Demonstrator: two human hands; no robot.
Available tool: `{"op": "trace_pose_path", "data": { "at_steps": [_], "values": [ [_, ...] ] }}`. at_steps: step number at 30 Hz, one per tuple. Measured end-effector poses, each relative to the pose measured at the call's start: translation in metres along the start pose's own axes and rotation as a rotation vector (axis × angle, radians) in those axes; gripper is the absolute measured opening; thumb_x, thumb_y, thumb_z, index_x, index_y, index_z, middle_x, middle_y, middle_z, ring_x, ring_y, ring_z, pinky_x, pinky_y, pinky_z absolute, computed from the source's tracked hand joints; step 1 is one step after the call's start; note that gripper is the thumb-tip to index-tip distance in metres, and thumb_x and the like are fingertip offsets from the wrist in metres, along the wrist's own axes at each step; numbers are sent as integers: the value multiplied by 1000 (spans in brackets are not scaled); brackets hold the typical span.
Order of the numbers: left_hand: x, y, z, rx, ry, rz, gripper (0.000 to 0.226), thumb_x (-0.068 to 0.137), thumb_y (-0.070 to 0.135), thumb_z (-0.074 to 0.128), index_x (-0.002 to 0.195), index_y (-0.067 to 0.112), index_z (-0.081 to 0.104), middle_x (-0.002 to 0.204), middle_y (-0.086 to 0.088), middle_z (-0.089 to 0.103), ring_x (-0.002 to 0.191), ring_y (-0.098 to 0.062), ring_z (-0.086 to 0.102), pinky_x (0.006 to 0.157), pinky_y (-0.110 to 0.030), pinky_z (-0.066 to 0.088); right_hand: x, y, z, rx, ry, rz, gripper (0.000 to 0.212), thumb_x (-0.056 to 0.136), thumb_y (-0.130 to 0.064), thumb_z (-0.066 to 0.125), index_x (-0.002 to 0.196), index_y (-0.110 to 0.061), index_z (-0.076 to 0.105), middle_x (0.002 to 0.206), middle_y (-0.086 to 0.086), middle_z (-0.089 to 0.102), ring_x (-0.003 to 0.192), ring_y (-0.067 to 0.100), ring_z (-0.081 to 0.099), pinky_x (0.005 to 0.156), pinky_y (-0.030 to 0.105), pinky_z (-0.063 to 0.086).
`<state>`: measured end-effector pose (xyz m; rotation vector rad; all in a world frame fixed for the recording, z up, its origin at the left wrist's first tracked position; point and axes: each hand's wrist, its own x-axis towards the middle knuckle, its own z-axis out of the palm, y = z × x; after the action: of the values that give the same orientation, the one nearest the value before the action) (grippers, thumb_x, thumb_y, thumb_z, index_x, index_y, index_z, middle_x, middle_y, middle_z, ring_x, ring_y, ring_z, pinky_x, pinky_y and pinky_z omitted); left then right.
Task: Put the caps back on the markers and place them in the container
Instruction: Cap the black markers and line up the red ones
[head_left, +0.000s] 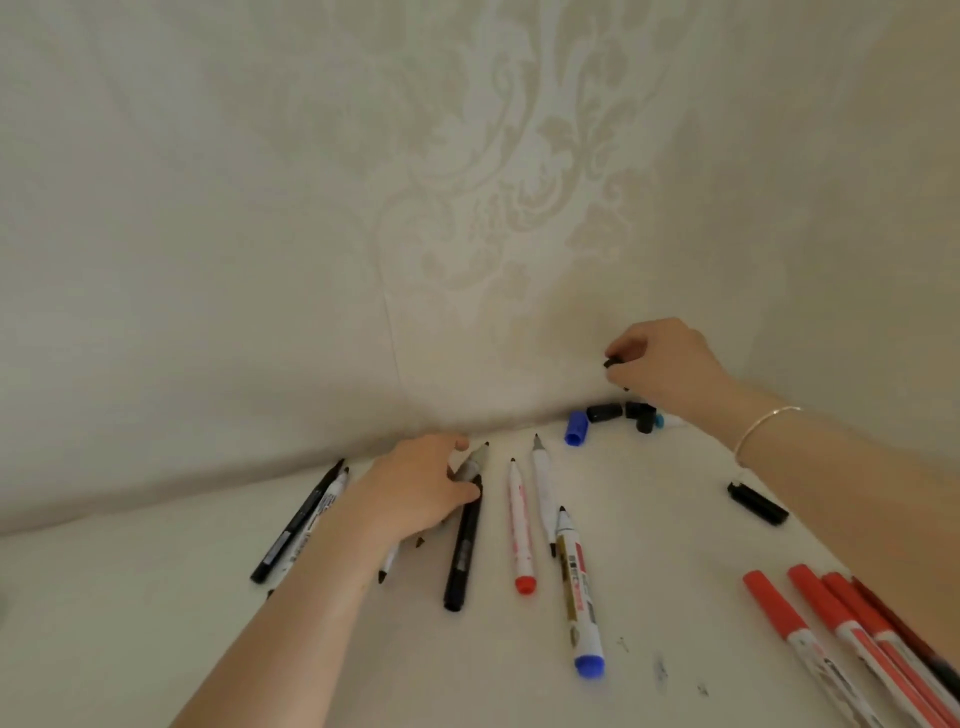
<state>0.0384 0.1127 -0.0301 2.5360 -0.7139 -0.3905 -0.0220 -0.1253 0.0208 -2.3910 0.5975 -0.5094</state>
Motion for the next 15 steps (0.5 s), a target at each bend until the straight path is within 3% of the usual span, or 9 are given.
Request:
{"op": "trace_pose_path", "data": {
  "at_steps": [3, 7, 10, 12, 13, 15],
  "values": [
    [-5, -5, -4, 2, 2, 11, 48, 92, 35, 59, 137, 26, 45, 114, 3, 61, 95, -12, 60, 86, -26, 46, -12, -29, 17, 236, -97, 31, 19, 82, -9, 64, 99, -15, 68, 89, 3, 68, 73, 15, 58, 60, 25, 49],
    [-14, -18, -14, -67, 10, -8, 39, 93, 26, 58, 132, 26, 50, 112, 5, 58, 96, -12, 56, 81, -24, 46, -20, -46, 35, 407, -216, 87, 17, 79, -5, 68, 94, -12, 66, 99, 15, 70, 85, 28, 67, 88, 37, 53],
    [-16, -27, -19, -82, 55, -12, 35, 92, 17, 59, 126, 25, 55, 110, 5, 57, 102, -12, 57, 86, -24, 46, -25, -52, 46, 442, -275, 115, 16, 78, -2, 70, 91, -11, 66, 101, 18, 70, 95, 33, 68, 93, 45, 52],
    [-17, -32, -21, -101, 108, 1, 33, 90, 11, 59, 121, 23, 60, 107, 4, 58, 99, -12, 58, 87, -23, 45, -29, -57, 52, 469, -302, 117, 16, 78, -1, 70, 91, -9, 66, 102, 19, 70, 93, 31, 68, 83, 40, 55],
    [-17, -34, -22, -108, 129, 7, 31, 89, 9, 59, 117, 22, 61, 104, 4, 59, 96, -12, 58, 85, -22, 46, -31, -59, 55, 483, -314, 111, 16, 78, 0, 69, 92, -8, 65, 104, 20, 69, 91, 29, 67, 73, 31, 57],
    [-18, -41, -26, -98, 160, 1, 26, 88, 7, 58, 107, 22, 64, 97, 5, 59, 87, -11, 57, 79, -22, 46, -35, -66, 61, 504, -343, 105, 17, 79, 0, 69, 94, -7, 65, 105, 21, 68, 92, 28, 66, 62, 20, 50]
  ]
}}
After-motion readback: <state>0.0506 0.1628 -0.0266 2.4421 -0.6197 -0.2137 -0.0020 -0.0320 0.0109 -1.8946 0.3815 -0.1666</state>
